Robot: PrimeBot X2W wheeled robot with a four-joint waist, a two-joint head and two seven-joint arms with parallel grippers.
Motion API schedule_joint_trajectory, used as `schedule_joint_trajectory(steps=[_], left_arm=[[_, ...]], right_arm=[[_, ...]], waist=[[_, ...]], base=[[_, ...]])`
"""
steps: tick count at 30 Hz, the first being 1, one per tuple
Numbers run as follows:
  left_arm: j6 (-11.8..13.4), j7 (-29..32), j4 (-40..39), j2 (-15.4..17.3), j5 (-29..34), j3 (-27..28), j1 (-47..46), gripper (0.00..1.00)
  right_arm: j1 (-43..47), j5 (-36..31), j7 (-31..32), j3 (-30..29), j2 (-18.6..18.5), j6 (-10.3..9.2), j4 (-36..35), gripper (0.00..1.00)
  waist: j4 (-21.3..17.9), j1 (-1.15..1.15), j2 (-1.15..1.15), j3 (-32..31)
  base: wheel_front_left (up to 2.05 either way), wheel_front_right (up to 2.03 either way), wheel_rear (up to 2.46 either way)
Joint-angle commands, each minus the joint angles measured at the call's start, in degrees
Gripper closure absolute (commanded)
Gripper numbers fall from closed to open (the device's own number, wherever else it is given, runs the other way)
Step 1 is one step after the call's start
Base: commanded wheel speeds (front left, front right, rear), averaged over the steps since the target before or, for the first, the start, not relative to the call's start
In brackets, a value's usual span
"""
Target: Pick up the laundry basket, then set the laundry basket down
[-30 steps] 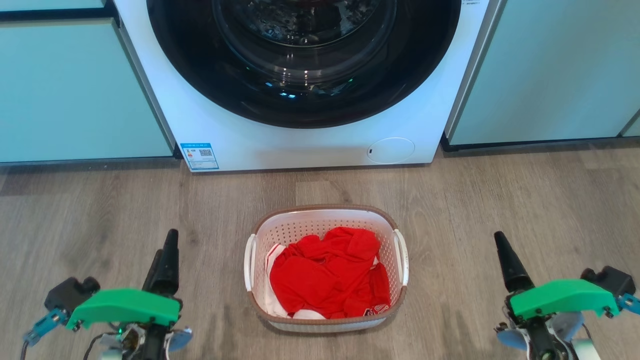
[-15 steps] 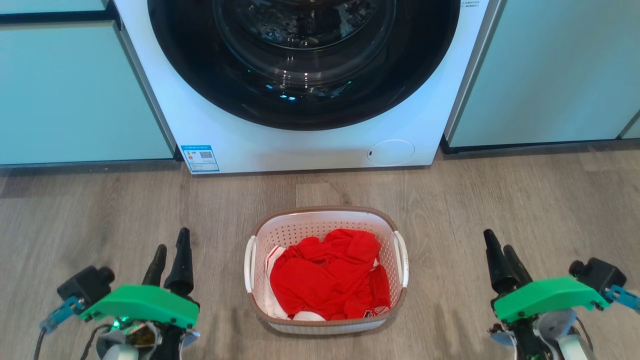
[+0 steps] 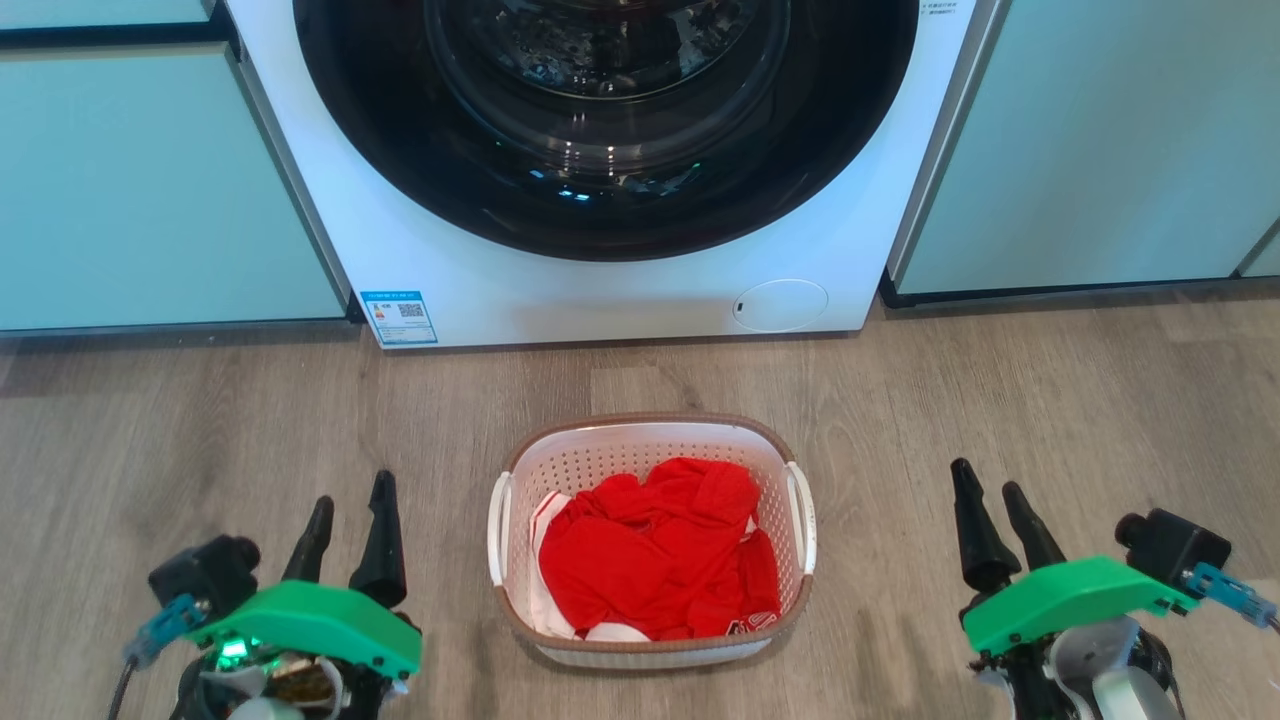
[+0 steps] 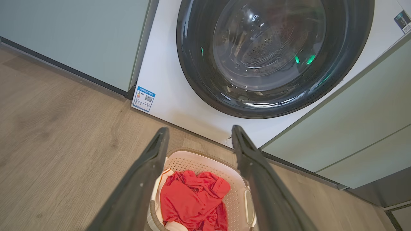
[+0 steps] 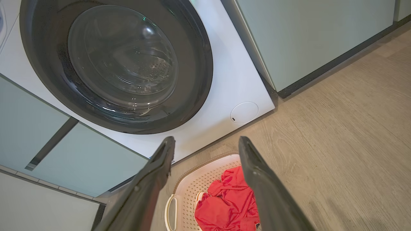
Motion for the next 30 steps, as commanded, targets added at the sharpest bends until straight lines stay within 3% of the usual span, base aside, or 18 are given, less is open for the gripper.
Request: schedule_joint_trajectory(steps=[1,14,30], left_arm=[[0.5,-1.2,-2.1,1.0,2.4,0.5,-1.7,0.00],[1.9,-3.5,-2.2,1.6,11.3,-1.2,-0.8,0.00],[1.9,-6.0,-1.9,1.0,20.9,-1.4,0.3,0.00]], right_arm=[[-2.3,-2.3,-0.9,1.1,-0.6,-0.05,-2.2,0.00],[-2.3,-11.5,-3.3,2.7,-0.7,-0.05,-2.6,0.00],[-2.1,-21.2,-5.8,4.4,-0.8,-0.06,-3.2,0.00]], waist=[[0.0,0.00,0.00,0.0],[-0.2,0.00,0.00,0.2],[-0.2,0.00,0.00,0.1]], base=[[0.00,0.00,0.00],[0.00,0.00,0.00],[0.00,0.00,0.00]])
